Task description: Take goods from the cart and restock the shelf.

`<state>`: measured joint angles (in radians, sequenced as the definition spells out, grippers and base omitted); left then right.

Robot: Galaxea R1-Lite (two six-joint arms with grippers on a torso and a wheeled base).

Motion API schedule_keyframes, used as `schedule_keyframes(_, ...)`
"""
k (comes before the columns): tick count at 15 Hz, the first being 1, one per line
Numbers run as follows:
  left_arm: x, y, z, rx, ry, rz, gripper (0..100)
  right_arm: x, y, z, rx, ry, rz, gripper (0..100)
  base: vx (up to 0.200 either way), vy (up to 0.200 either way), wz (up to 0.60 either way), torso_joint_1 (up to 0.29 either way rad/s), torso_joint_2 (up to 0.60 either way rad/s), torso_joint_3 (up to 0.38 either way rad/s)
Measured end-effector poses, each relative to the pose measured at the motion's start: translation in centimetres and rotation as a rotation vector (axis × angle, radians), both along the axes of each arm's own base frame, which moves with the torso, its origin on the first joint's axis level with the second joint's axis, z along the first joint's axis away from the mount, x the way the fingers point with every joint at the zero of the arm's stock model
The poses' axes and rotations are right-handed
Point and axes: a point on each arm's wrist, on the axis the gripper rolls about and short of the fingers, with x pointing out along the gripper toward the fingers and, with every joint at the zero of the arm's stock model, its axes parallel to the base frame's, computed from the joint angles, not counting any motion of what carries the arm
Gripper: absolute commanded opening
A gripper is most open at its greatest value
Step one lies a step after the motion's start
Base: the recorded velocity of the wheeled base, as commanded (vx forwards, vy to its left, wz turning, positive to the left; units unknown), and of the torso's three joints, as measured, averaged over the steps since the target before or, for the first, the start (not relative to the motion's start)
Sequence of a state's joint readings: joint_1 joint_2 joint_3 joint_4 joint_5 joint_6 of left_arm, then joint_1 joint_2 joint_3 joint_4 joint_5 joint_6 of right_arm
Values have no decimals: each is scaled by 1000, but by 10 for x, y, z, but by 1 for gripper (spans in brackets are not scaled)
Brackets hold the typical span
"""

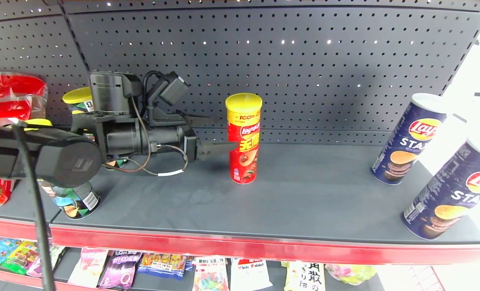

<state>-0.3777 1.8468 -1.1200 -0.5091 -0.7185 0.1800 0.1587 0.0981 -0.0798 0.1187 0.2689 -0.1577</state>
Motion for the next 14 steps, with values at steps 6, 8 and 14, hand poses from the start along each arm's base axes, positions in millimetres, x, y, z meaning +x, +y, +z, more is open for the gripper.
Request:
schedule_keyframes(6,26,-28,-4,-14,-9,-4,100,0,0,0,0,0,-5,0,0,0,0,0,0,0)
schedule_keyframes(8,32,-34,-4,-17,-19,-3,100,0,0,0,0,0,-5,0,0,0,0,0,0,0)
schedule_keyframes(14,42,-44,-9,-16,-19,7,100,0,0,0,0,0,-5,0,0,0,0,0,0,0)
